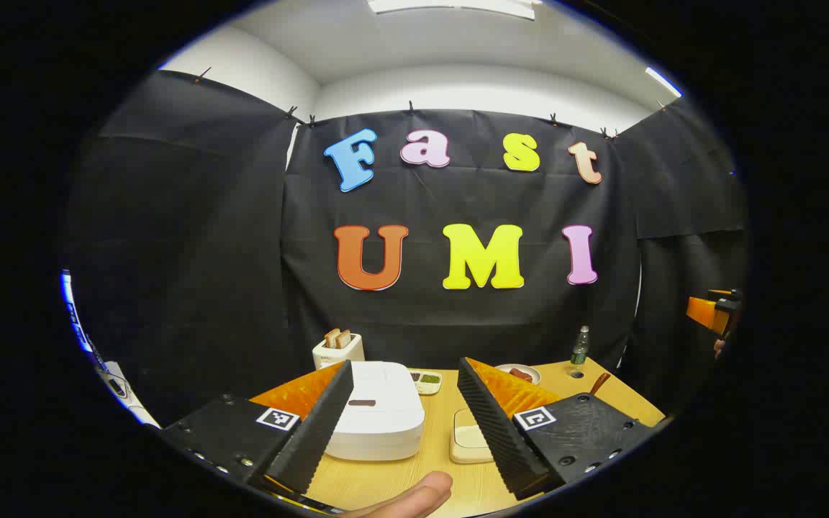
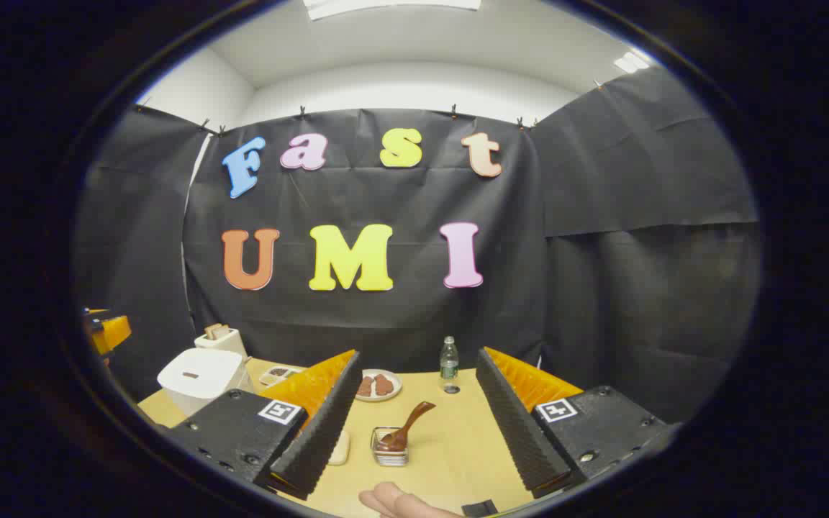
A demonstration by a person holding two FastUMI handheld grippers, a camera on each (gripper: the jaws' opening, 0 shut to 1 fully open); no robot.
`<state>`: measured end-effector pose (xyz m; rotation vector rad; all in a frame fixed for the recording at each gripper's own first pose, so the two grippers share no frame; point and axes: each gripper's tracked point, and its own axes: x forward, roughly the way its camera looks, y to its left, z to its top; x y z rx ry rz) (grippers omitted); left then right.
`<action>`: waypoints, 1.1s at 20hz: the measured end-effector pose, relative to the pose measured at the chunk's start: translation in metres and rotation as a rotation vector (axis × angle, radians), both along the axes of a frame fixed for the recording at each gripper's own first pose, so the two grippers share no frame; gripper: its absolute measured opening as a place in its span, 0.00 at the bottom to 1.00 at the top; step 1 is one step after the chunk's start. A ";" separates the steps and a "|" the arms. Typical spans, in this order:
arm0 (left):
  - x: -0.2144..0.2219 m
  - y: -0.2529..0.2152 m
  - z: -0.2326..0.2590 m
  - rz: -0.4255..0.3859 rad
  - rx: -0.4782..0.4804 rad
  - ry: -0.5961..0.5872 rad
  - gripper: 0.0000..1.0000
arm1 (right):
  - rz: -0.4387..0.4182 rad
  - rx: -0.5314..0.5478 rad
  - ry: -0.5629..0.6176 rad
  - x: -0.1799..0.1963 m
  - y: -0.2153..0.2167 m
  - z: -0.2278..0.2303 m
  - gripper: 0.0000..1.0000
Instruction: Close the left gripper, press the button to open the rice cooker; take a wooden spoon from the chopstick holder with the right hand, scoop a spoonful of rice and pour it into the rice cooker, then put the wooden spoon back into the chopstick holder.
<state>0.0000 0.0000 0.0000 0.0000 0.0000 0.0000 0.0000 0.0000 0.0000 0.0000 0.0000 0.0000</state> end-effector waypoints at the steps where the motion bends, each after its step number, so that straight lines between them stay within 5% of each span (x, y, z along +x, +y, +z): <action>1: -0.003 -0.001 0.003 -0.004 -0.006 -0.010 0.93 | -0.002 -0.001 0.007 0.001 0.000 -0.001 1.00; 18: 0.001 -0.001 0.003 -0.059 -0.084 0.009 0.89 | 0.005 0.037 0.030 0.011 -0.006 -0.013 1.00; 22: 0.018 0.010 -0.001 -0.044 -0.004 0.023 0.83 | 0.005 0.038 0.036 0.016 -0.012 -0.018 1.00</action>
